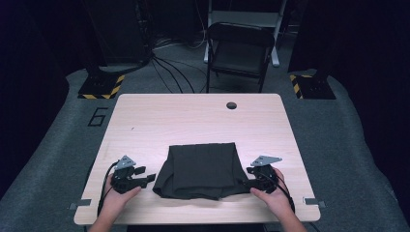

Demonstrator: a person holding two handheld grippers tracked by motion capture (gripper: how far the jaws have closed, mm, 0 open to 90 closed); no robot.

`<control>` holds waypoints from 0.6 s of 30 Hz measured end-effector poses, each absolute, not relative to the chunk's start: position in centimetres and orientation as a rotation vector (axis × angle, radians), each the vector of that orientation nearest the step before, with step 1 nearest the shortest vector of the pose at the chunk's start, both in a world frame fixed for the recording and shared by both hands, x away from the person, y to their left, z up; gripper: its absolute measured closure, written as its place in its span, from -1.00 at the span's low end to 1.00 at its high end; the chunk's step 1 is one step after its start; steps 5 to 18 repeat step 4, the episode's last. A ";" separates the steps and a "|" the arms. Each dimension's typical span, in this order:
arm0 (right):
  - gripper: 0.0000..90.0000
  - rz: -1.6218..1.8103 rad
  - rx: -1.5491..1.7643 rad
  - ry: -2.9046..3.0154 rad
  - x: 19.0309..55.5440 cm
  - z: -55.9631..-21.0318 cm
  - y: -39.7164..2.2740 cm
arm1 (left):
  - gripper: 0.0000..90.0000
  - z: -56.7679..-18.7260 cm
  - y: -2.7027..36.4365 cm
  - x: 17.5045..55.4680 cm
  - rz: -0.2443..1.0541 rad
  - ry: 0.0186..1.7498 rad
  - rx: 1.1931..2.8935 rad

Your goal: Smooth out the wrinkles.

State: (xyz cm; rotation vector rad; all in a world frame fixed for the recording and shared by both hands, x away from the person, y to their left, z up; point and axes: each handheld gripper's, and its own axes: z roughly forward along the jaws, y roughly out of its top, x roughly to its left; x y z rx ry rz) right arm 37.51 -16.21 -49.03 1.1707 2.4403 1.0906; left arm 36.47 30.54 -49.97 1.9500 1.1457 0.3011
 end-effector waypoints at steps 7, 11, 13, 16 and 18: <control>-0.15 1.093 1.160 2.451 37.5 -49.1 -16.1 | -0.12 -50.1 30.6 36.6 0.309 1.151 1.940; -0.15 1.093 1.160 2.451 37.5 -49.1 -16.1 | -0.12 -50.1 30.6 36.6 0.309 1.151 1.940; -0.15 1.093 1.160 2.451 37.5 -49.1 -16.1 | -0.12 -50.1 30.6 36.6 0.309 1.151 1.940; -0.15 1.093 1.160 2.451 37.5 -49.1 -16.1 | -0.12 -50.1 30.6 36.6 0.309 1.151 1.940; -0.15 1.093 1.160 2.451 37.5 -49.1 -16.1 | -0.12 -50.1 30.6 36.6 0.309 1.151 1.940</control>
